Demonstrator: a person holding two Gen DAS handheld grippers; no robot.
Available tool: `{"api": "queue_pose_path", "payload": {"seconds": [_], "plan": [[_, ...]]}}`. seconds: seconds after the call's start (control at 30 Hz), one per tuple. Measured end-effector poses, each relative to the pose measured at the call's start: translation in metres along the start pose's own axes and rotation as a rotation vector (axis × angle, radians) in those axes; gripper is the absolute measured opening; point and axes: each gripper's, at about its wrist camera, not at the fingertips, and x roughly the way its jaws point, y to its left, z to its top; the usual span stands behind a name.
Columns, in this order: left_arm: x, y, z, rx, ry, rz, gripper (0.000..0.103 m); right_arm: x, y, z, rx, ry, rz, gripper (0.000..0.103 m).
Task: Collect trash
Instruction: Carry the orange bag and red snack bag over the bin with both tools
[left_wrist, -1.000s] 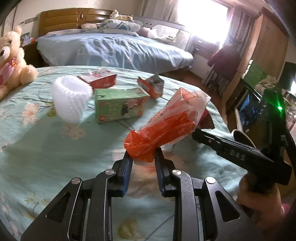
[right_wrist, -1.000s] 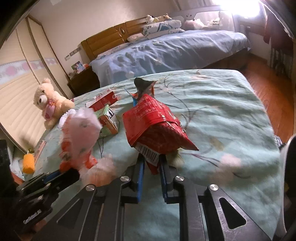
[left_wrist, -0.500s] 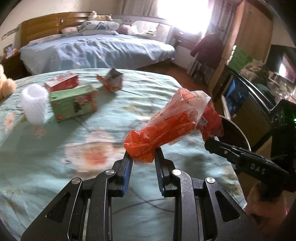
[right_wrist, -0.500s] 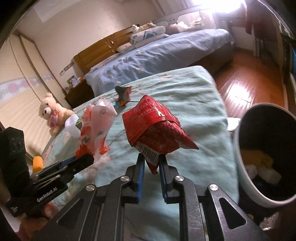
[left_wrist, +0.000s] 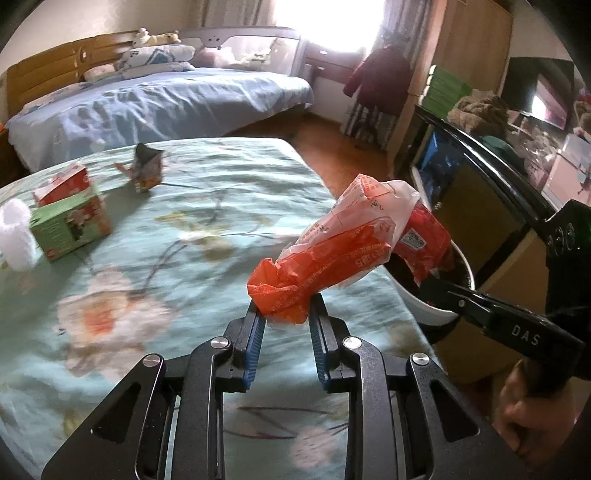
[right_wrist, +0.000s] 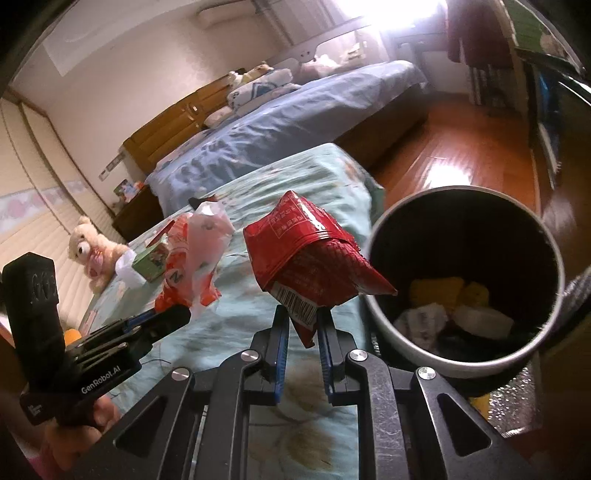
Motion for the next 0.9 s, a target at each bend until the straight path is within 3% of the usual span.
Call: {"api": "queue_pose_path", "payload": {"seconds": [0.47, 0.9], "plan": [[0.018, -0.058, 0.013, 0.094, 0.013, -0.045, 0.023, -0.026, -0.039, 0.003, 0.057, -0.043, -0.054, 0.015], [0.039, -0.084, 0.025, 0.144, 0.034, -0.059, 0.023, -0.033, -0.069, 0.008, 0.099, -0.054, -0.099, 0.015]]}}
